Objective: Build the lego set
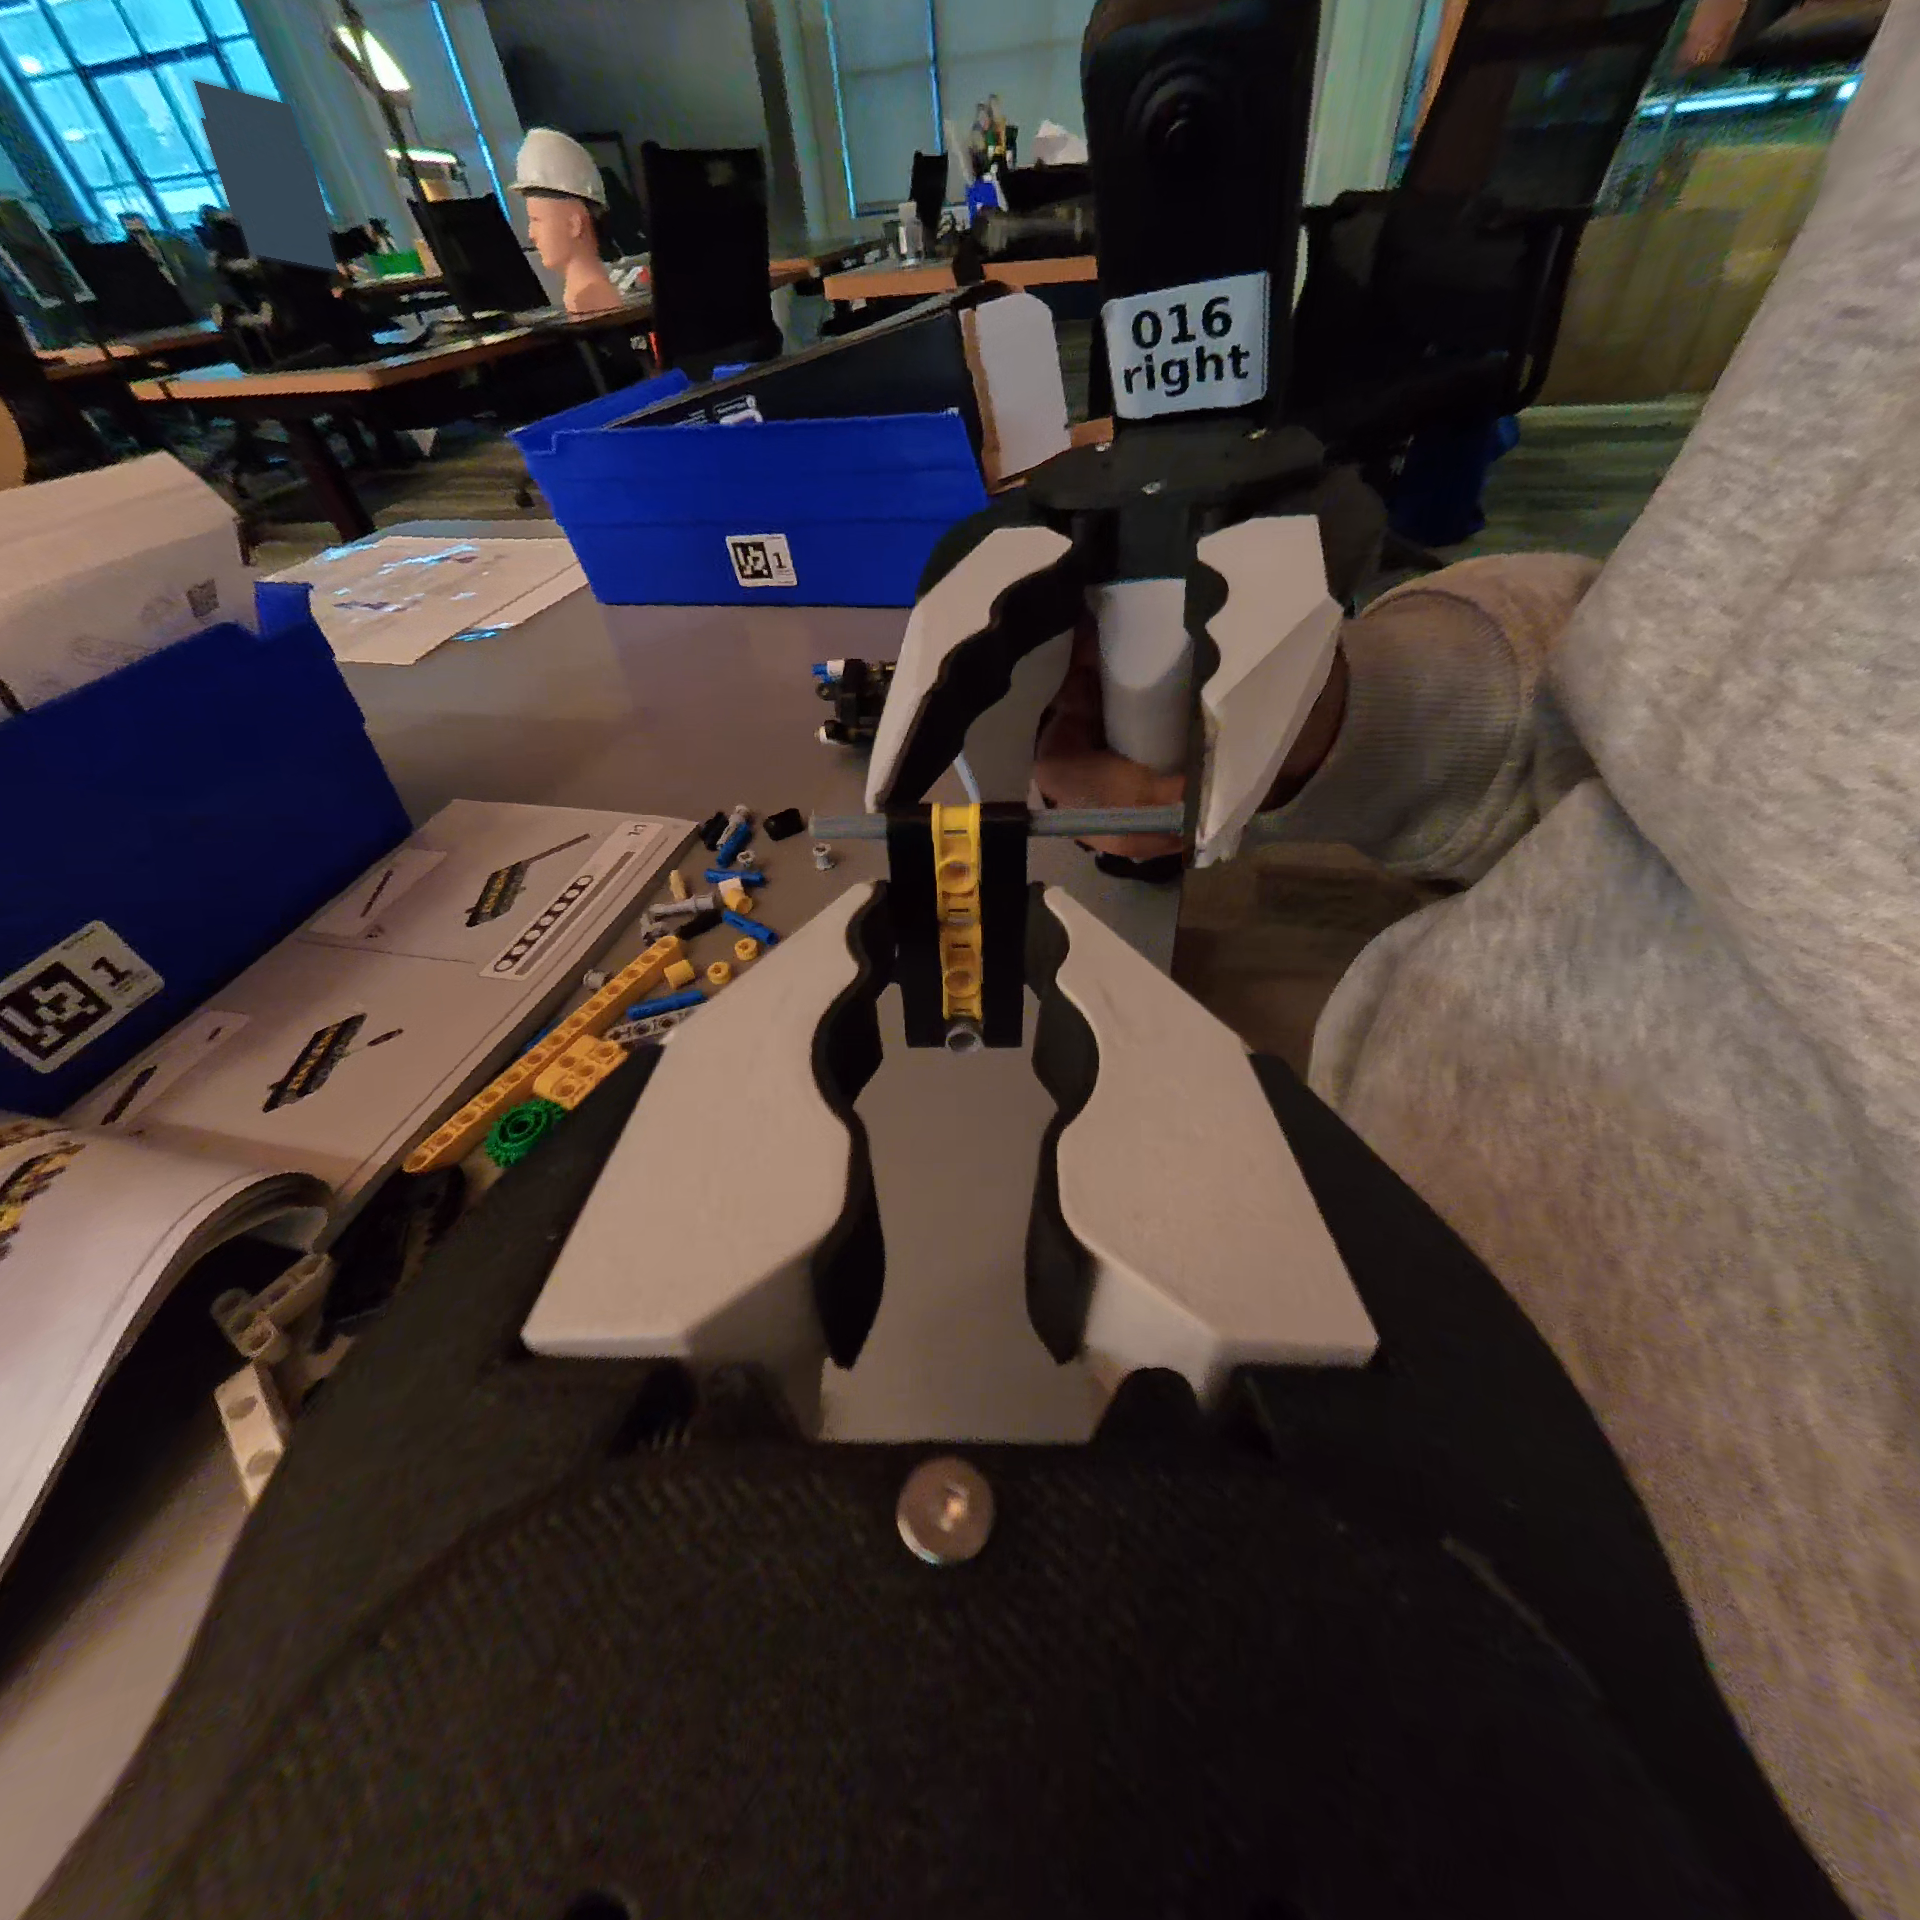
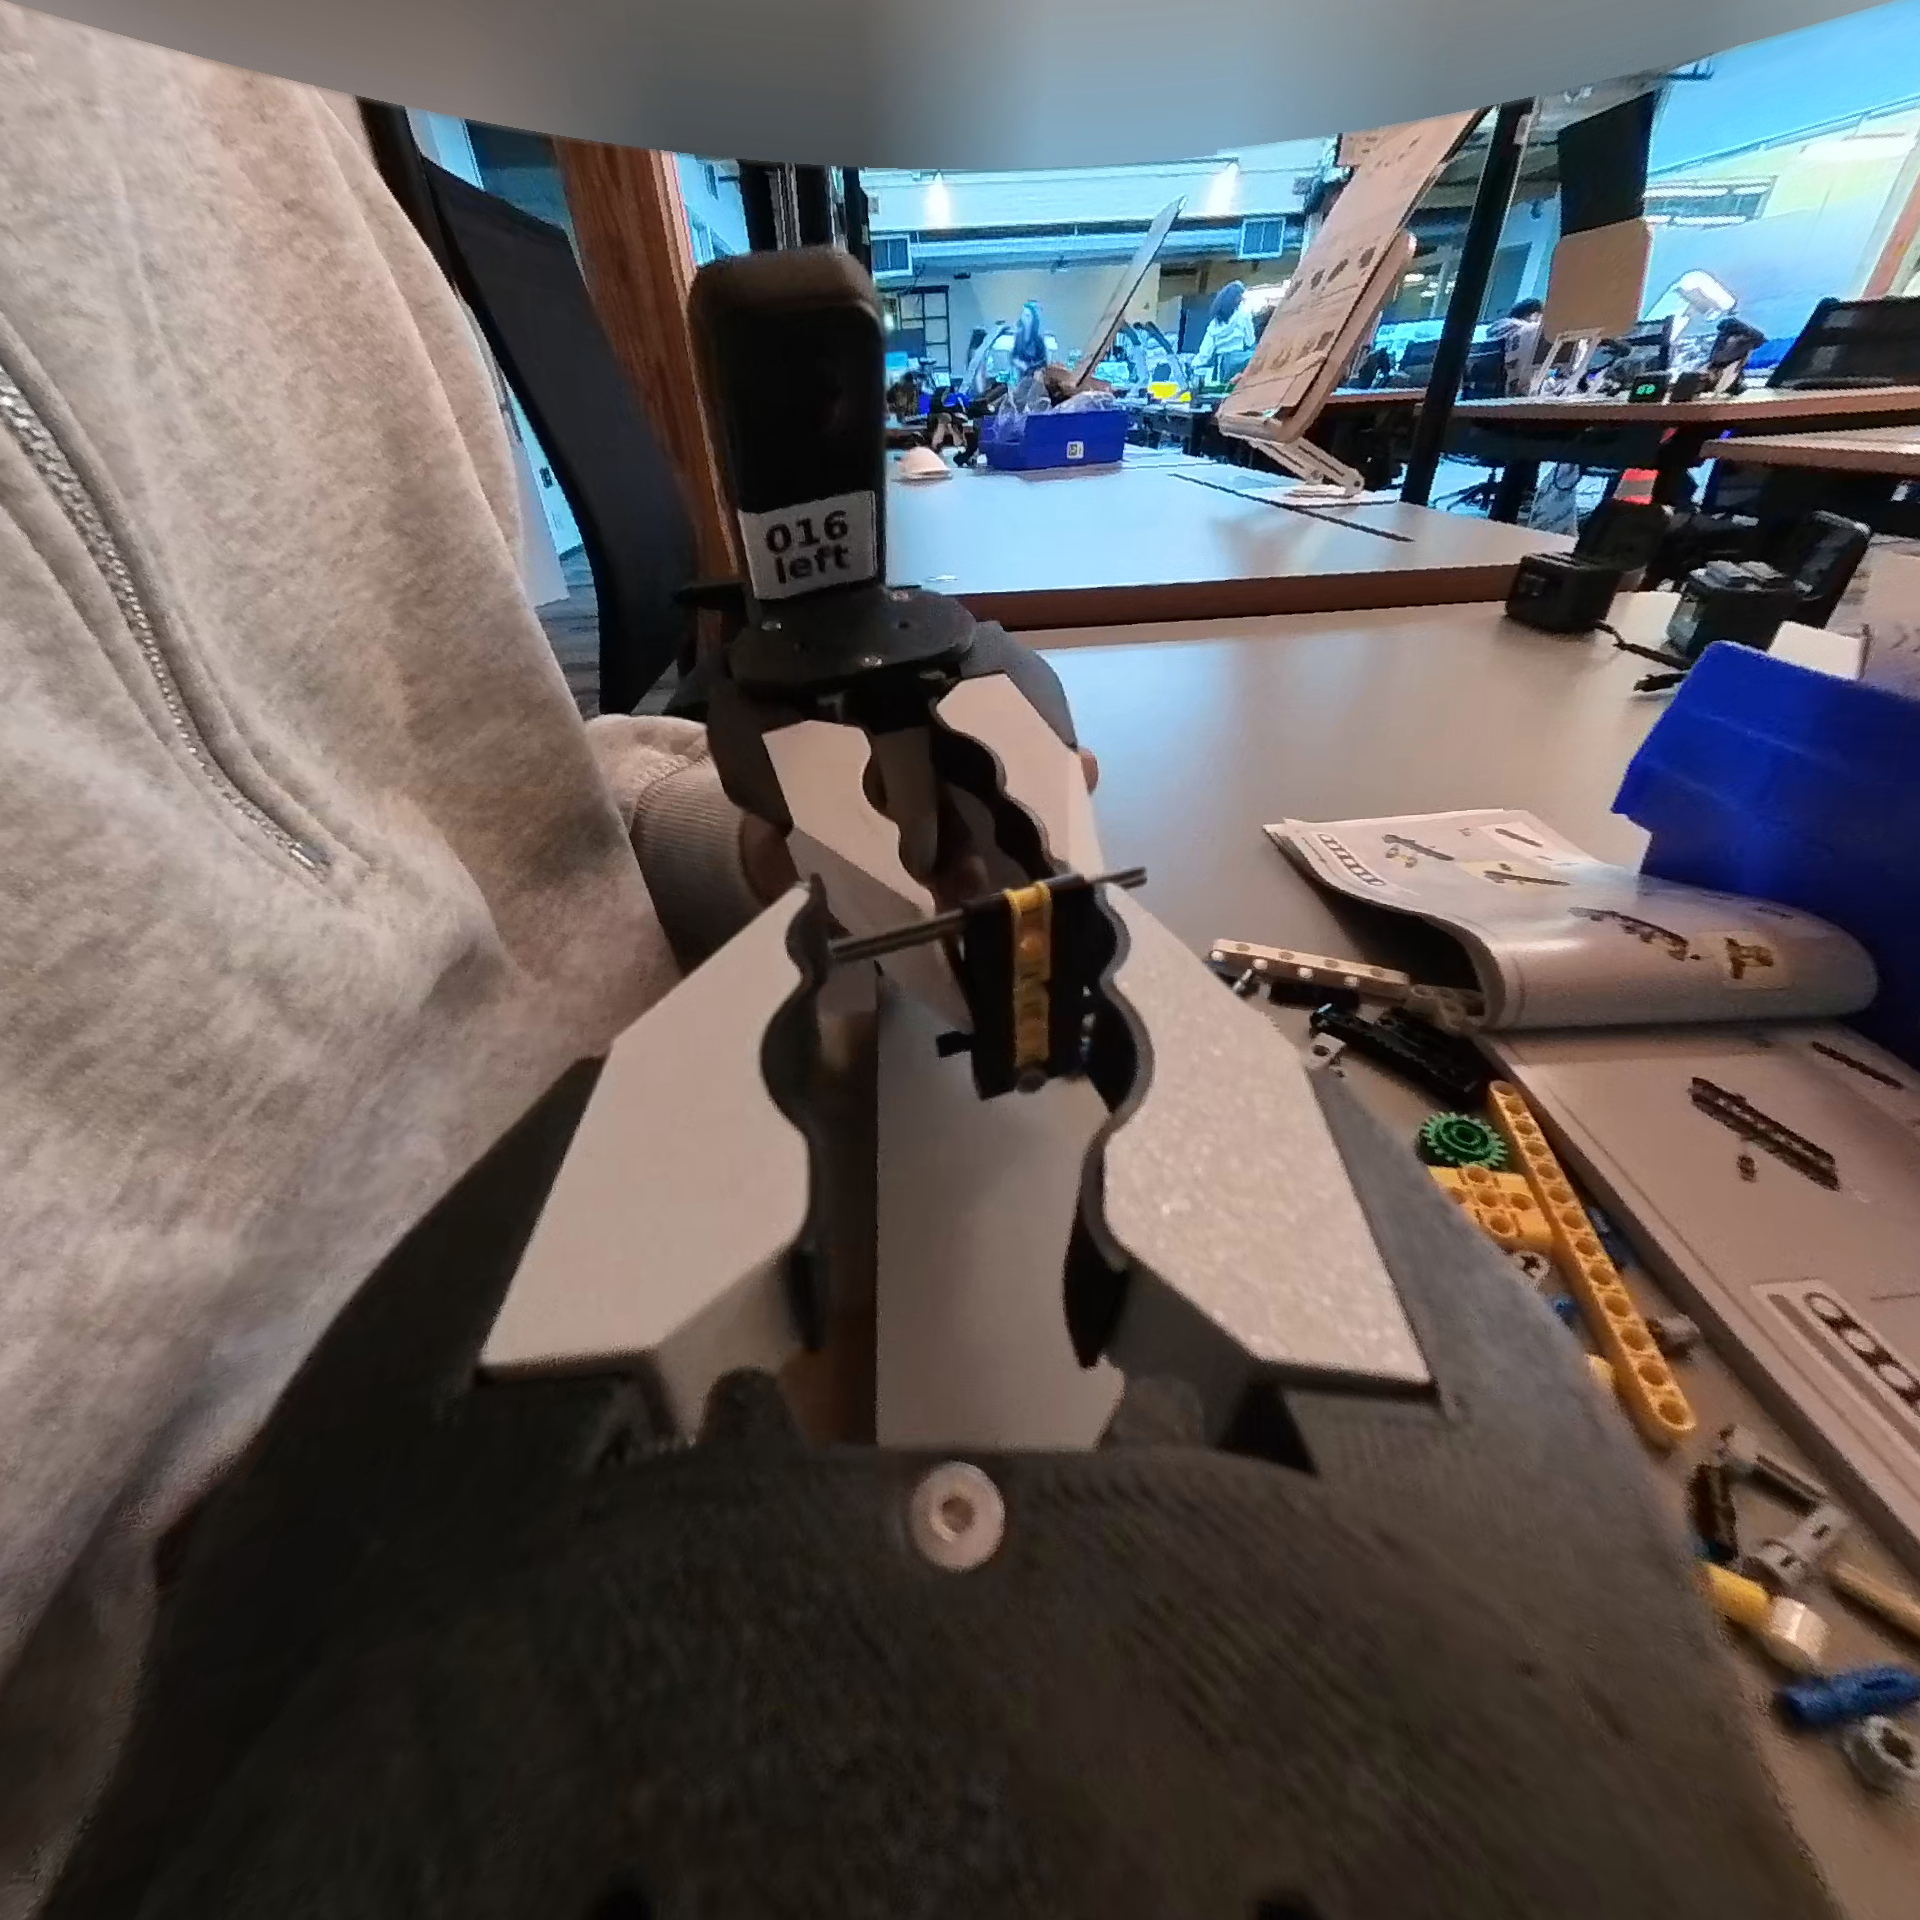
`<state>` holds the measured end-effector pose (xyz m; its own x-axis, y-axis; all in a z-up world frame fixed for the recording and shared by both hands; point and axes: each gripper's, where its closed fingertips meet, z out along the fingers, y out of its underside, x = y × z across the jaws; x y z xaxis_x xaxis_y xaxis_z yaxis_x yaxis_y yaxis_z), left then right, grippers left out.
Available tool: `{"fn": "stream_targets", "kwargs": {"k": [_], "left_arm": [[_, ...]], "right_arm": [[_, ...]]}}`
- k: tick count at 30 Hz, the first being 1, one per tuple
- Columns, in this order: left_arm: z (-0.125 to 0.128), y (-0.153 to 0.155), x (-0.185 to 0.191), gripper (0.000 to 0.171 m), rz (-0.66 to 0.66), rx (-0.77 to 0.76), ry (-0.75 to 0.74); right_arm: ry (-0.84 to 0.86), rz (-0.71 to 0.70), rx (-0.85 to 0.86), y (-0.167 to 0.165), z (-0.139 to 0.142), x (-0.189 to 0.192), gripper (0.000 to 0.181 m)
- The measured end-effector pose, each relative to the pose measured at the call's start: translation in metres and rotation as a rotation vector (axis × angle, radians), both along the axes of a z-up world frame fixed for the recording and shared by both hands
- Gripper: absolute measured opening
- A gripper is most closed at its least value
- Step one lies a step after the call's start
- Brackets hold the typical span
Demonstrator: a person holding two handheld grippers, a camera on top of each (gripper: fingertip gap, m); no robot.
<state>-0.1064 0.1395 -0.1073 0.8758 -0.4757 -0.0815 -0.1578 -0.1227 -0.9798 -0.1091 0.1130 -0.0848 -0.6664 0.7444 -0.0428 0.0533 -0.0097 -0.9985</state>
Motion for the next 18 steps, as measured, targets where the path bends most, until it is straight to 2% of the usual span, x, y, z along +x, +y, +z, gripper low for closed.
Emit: {"fn": "stream_targets", "kwargs": {"k": [10,12,14,18], "left_arm": [[-0.003,0.000,-0.001,0.023,-0.006,-0.012,-0.011],[-0.005,-0.004,0.011,0.023,-0.067,-0.018,0.006],[-0.005,0.000,0.013,0.023,-0.030,-0.006,0.021],[-0.005,-0.001,0.011,0.022,-0.043,-0.014,-0.005]], "right_arm": [[-0.016,-0.009,0.003,0.001,-0.003,-0.002,0.047],[-0.003,-0.032,0.018,0.005,-0.003,-0.002,0.020],[-0.016,-0.020,0.008,0.005,-0.005,-0.001,0.020],[-0.016,-0.026,0.003,0.003,-0.004,-0.003,0.020]]}}
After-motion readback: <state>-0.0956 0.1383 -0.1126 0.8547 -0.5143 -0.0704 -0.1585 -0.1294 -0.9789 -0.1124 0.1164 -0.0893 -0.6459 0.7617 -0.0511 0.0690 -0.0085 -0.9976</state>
